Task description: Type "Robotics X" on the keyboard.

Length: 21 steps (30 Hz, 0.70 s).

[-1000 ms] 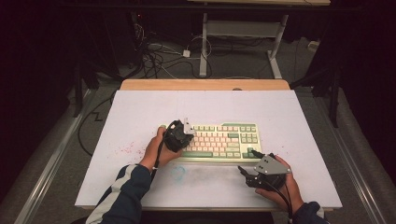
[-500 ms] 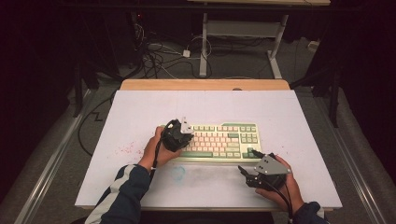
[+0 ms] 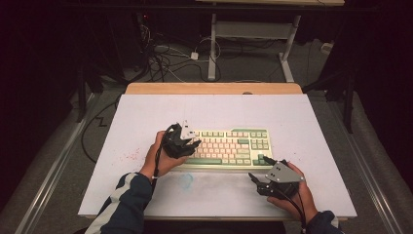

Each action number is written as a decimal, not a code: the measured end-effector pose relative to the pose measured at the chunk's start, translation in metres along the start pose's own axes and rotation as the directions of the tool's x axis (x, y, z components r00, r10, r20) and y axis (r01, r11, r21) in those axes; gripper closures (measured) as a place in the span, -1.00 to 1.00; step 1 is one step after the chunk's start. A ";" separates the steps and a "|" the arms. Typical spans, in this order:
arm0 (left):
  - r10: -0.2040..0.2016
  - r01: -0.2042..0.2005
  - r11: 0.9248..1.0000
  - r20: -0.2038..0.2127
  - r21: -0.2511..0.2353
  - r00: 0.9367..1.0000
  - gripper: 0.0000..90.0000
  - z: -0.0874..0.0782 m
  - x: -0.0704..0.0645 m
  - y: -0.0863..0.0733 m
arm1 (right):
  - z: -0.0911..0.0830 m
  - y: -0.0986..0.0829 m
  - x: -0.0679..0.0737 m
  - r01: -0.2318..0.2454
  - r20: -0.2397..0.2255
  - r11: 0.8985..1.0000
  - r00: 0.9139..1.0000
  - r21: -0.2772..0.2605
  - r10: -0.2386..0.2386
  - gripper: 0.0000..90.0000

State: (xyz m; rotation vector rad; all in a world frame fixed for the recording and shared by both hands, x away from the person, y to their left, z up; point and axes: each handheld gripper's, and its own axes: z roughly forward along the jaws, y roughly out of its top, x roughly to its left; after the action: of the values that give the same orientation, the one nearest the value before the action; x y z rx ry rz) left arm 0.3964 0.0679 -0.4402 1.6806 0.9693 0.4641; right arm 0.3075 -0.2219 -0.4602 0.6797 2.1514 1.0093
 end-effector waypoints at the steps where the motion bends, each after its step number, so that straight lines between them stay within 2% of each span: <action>1: 0.002 -0.002 1.000 0.002 -0.008 1.000 0.18 -0.001 -0.001 0.000 | 0.000 0.000 0.000 -0.001 0.000 1.000 1.000 0.000 0.001 -0.34; 3: 0.008 -0.009 1.000 -0.015 -0.017 1.000 0.06 -0.002 -0.002 0.000 | 0.000 0.000 0.000 -0.001 0.001 1.000 1.000 0.000 0.001 -0.34; 9: 0.032 -0.034 0.998 -0.025 -0.050 0.999 -0.26 -0.008 -0.008 0.000 | -0.001 0.000 -0.001 -0.001 0.005 1.000 1.000 0.003 0.001 -0.34; 11: 0.024 -0.024 0.998 -0.008 -0.060 1.000 -0.37 -0.011 -0.009 0.001 | -0.001 0.000 -0.001 -0.001 0.006 1.000 1.000 0.003 0.001 -0.34; 21: 0.062 -0.062 0.994 -0.005 -0.093 0.998 -0.52 -0.023 -0.010 0.000 | -0.001 0.000 -0.002 -0.005 0.009 1.000 1.000 0.000 0.005 -0.34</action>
State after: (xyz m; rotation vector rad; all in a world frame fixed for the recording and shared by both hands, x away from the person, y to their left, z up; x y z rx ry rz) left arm 0.3736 0.0736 -0.4313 1.6301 0.8855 0.5439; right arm 0.3079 -0.2237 -0.4592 0.6886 2.1431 1.0078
